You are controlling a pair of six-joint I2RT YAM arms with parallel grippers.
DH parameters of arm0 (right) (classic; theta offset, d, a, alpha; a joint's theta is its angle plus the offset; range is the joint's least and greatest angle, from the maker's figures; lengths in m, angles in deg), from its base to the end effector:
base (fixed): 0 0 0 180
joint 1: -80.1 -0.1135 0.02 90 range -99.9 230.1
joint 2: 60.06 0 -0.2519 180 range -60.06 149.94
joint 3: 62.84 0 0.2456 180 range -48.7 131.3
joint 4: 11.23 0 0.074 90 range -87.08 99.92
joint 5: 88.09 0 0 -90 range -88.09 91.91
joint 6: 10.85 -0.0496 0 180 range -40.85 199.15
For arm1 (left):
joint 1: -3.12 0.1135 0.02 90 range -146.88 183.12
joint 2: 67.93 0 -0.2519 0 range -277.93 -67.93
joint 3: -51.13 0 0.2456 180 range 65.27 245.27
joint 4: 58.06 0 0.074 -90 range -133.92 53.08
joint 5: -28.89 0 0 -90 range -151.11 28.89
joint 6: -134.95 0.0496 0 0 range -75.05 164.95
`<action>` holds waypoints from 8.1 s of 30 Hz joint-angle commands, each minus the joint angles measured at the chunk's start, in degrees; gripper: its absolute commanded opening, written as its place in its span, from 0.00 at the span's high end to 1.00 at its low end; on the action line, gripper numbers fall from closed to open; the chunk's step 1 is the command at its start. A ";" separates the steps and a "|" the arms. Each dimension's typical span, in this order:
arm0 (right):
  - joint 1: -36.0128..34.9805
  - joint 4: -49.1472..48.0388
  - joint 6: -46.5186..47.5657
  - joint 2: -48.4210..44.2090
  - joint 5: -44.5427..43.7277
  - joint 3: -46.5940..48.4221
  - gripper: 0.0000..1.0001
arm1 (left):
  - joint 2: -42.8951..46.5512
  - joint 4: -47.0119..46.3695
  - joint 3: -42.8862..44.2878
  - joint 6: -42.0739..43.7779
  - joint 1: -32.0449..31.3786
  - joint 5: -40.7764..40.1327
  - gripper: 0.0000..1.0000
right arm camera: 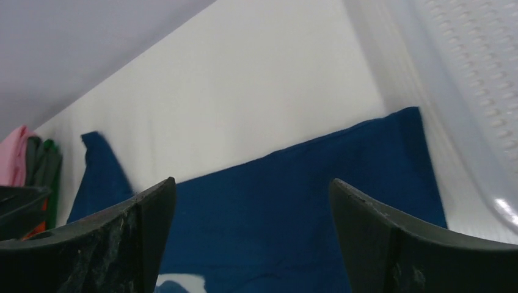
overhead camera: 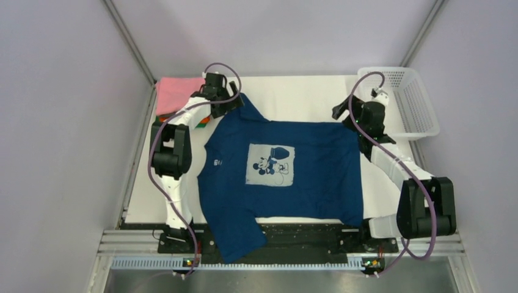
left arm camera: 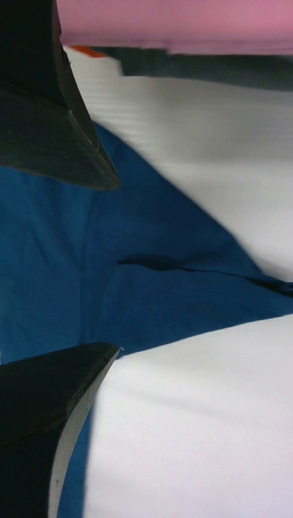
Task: Fold and stack the t-shirts
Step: Flatten out the tshirt, then grab the side of the flattened tshirt closest away from the robot with both arms, then fold the flattened tshirt in 1/3 of the way
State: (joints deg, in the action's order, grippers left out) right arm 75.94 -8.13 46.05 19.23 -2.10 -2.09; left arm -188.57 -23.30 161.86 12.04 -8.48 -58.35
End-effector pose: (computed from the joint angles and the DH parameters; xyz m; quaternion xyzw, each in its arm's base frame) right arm 0.3202 0.0198 0.2374 0.2256 0.7956 0.1519 0.5413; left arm 0.4679 -0.0985 0.2011 -0.1614 0.9083 -0.1665 0.3481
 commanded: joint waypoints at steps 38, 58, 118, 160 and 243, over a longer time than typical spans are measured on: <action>-5.19 4.32 0.27 7.20 6.26 -5.71 0.03 | -11.21 -7.66 5.97 -10.55 -2.64 8.28 0.81; -5.23 6.55 0.99 7.90 4.22 -4.88 0.03 | -31.05 -16.74 39.86 -18.05 -10.13 7.53 0.05; -3.76 31.69 7.39 54.42 -1.13 57.07 0.04 | -31.75 19.41 39.92 -7.01 3.16 -3.09 0.01; -5.83 31.44 3.54 -16.13 -14.35 -0.69 0.01 | 60.16 35.51 -59.41 -42.29 -49.06 -15.96 0.25; -5.86 36.34 -9.84 -37.82 -11.62 -25.38 1.00 | 69.13 5.93 -56.25 -25.61 -36.27 -22.28 1.00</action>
State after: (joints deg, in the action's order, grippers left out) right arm 70.36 30.55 31.56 -20.90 -14.64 -32.69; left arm -116.39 -7.17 101.76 -20.22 -49.55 -84.33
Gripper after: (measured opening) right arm 0.014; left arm 0.010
